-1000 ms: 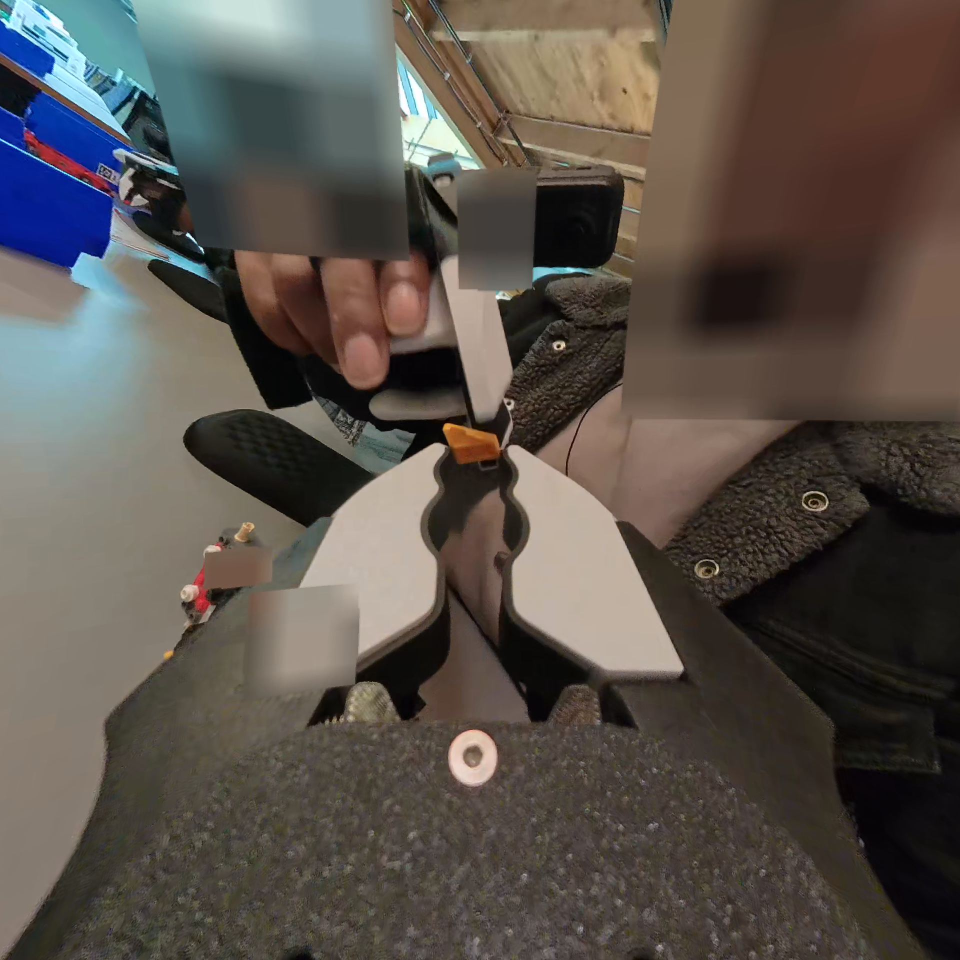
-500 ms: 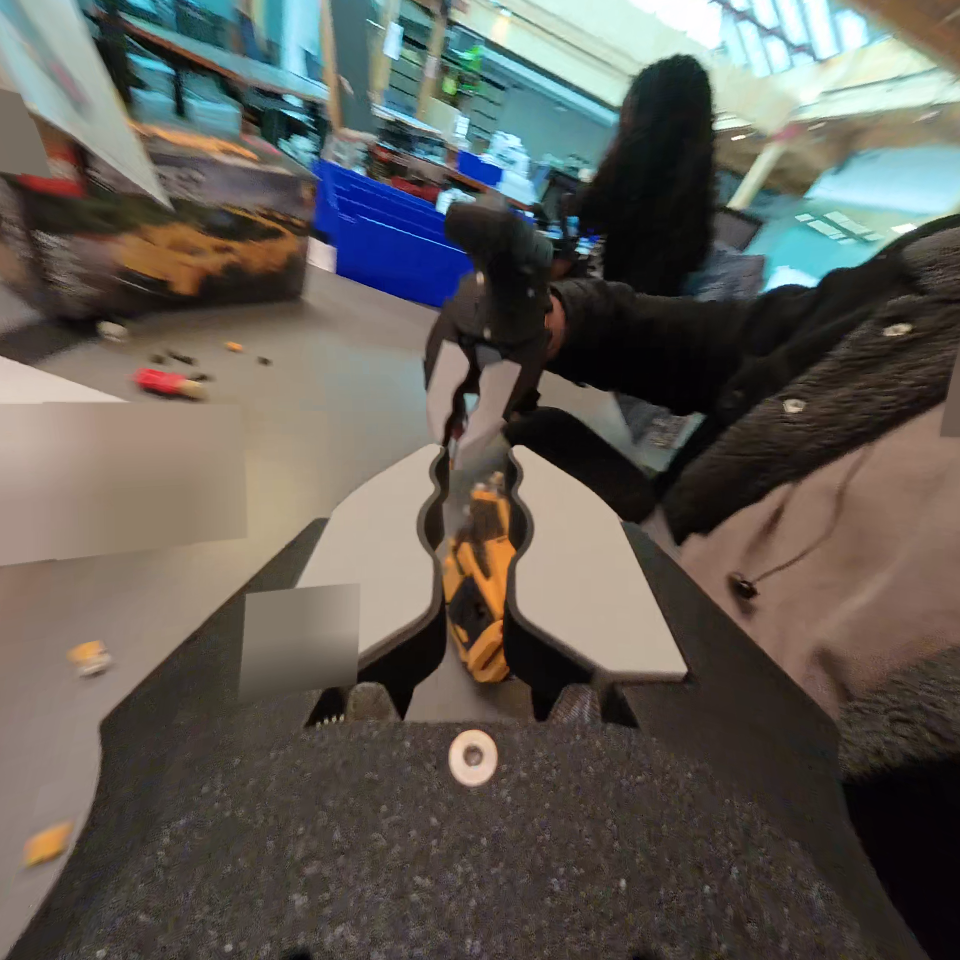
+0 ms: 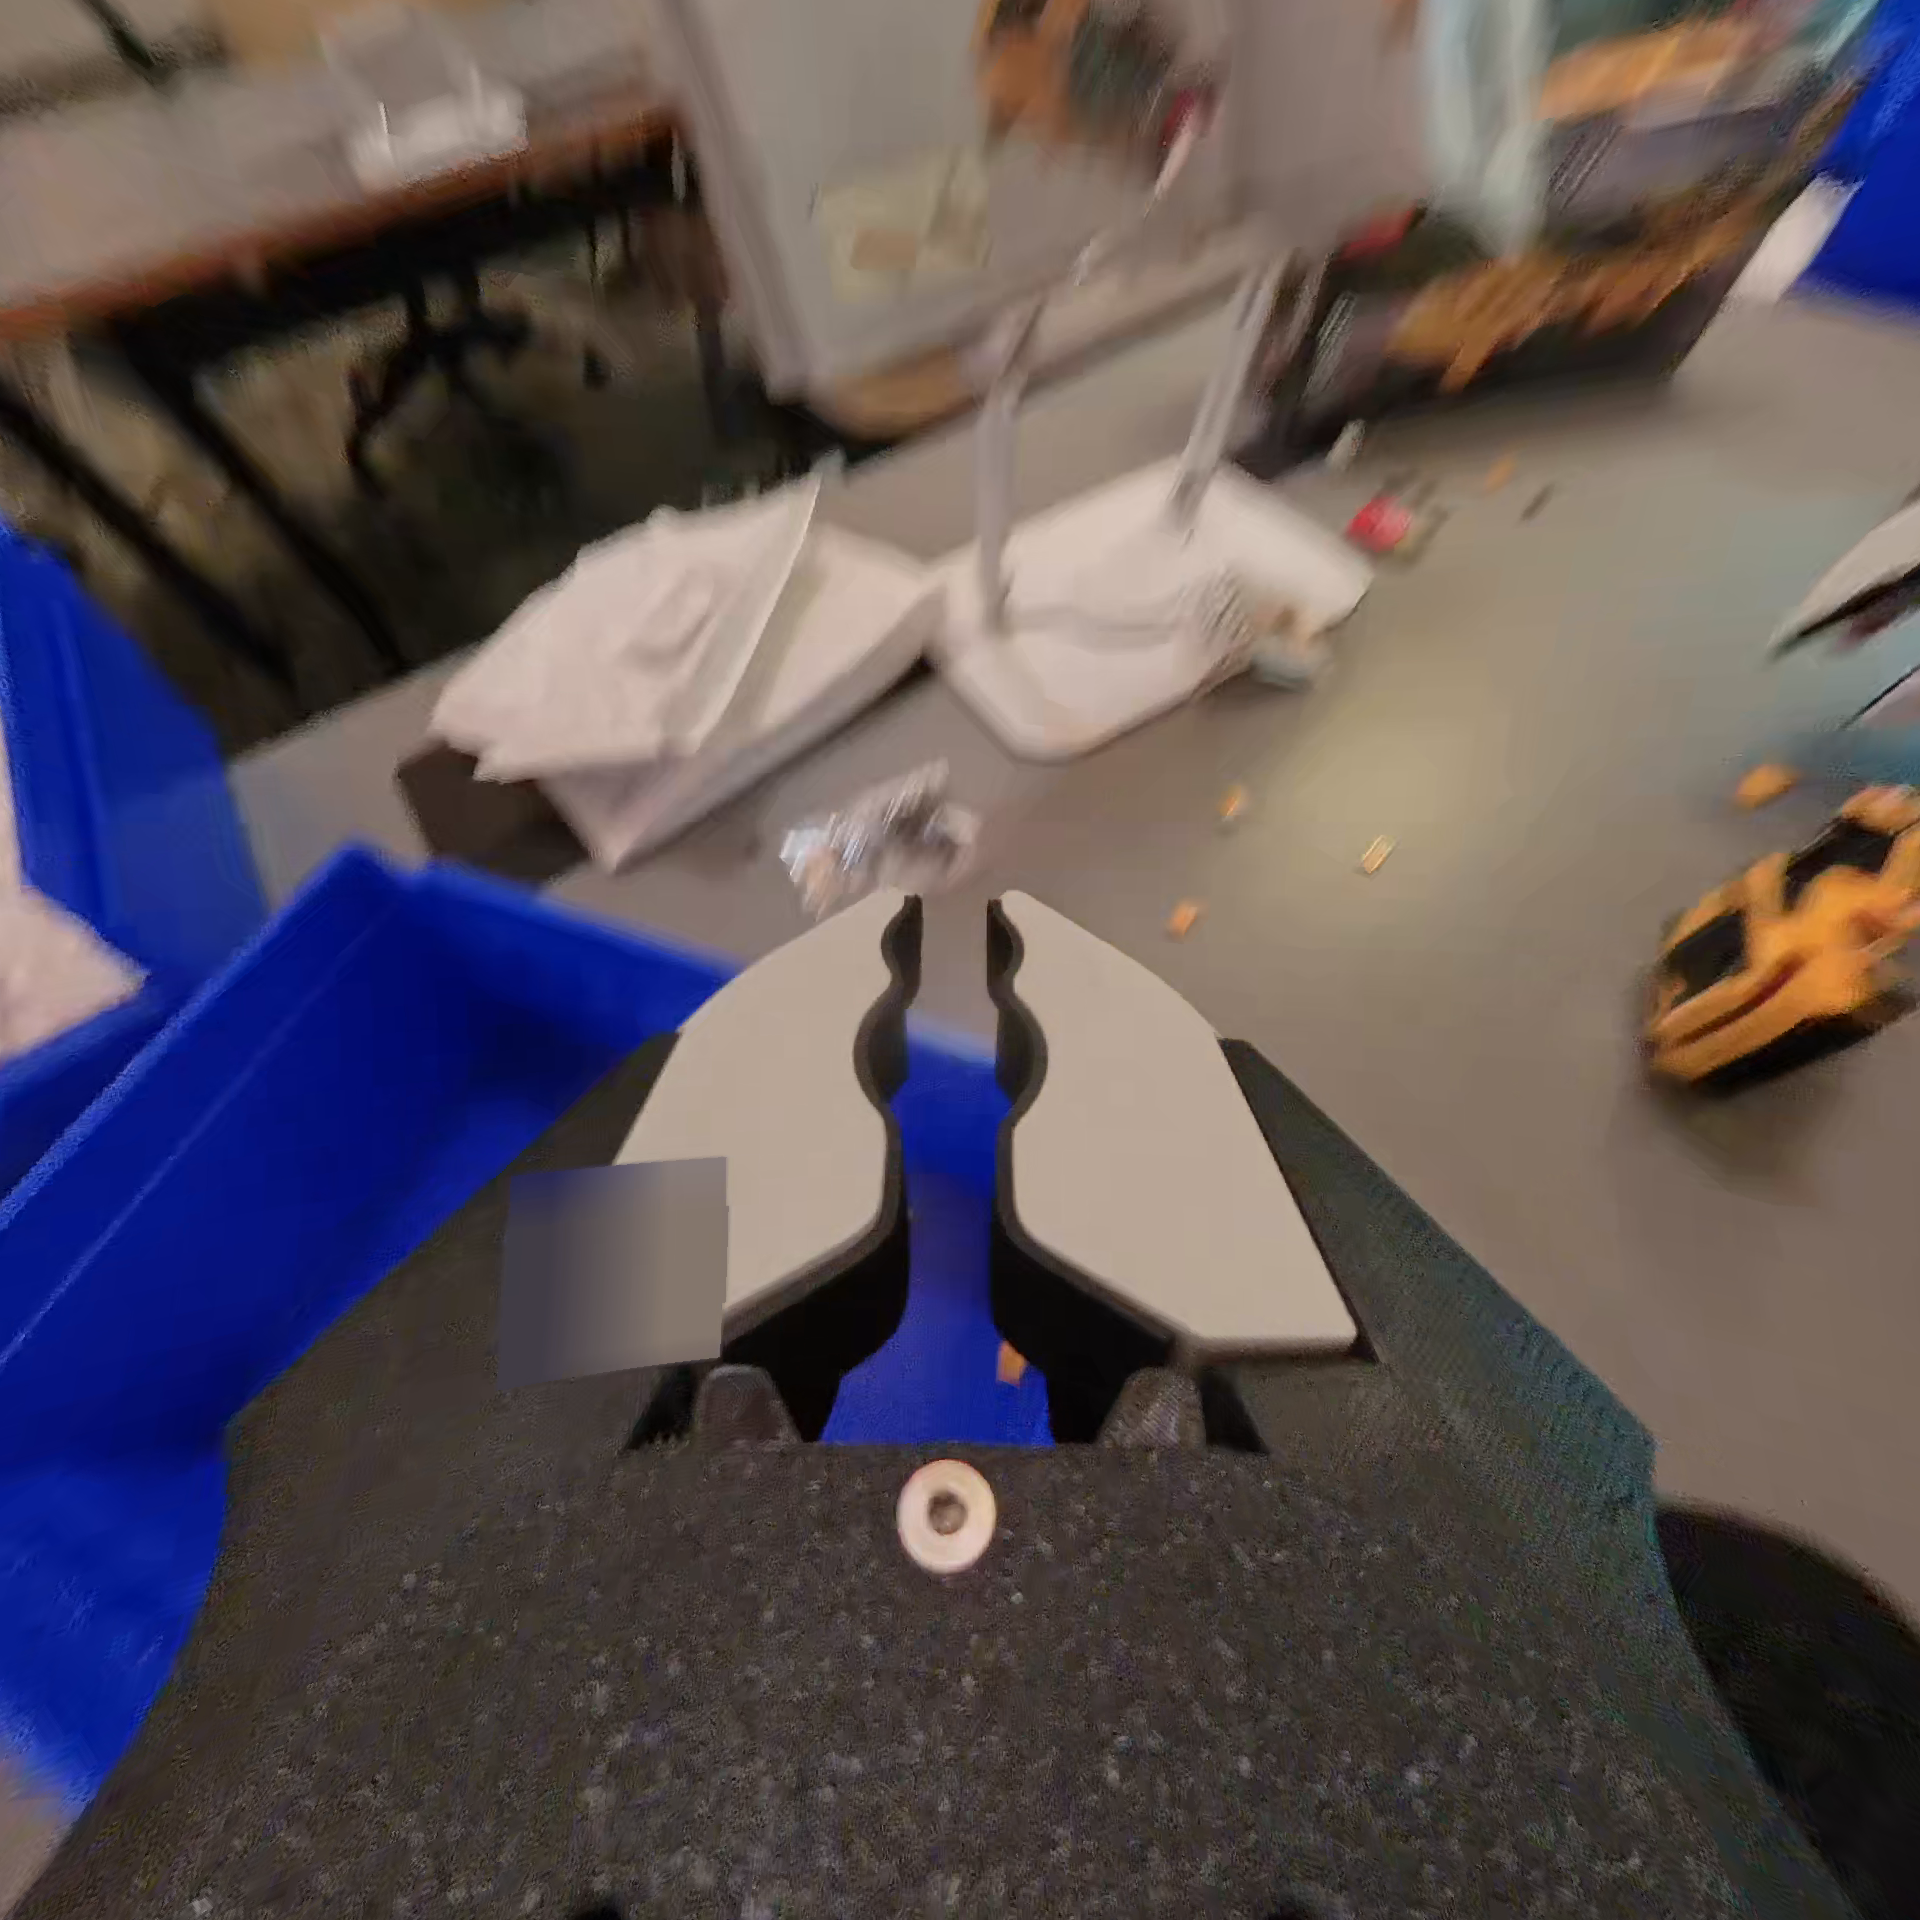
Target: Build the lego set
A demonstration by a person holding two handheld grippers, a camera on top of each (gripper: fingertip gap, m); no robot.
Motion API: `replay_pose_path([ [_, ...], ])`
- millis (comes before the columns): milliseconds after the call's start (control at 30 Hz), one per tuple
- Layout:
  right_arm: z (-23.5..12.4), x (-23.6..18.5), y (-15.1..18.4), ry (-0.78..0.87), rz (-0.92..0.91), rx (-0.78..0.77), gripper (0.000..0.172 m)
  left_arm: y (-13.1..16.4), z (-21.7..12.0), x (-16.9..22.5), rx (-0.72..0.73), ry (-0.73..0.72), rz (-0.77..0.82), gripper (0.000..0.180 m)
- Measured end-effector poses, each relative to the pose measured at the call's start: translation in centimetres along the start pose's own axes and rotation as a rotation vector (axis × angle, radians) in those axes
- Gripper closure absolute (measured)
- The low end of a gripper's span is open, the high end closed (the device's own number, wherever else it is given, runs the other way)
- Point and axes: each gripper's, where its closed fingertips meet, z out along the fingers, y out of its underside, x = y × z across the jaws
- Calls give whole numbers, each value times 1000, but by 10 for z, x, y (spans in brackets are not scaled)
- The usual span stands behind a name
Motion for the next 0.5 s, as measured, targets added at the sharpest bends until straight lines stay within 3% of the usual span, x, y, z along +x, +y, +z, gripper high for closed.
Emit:
replay_pose_path([
  [100, -20, 11, -15, 72, 67, 213, 135, 56, 4, -31, -335, -10, 27, 163],
  [233, -25, 20, -14, 123, 153, 323, 138, 117, 21, -44, -644, 46, 3, 155],
  [367, -23, 21, -9, 142, 168, 314, 139, 154, 41, -39, -797, 75, -94, 149],
  [500, -21, 21, -10, 141, 179, 317, 139, 171, 64, -36, -798, 49, -148, 144],
])
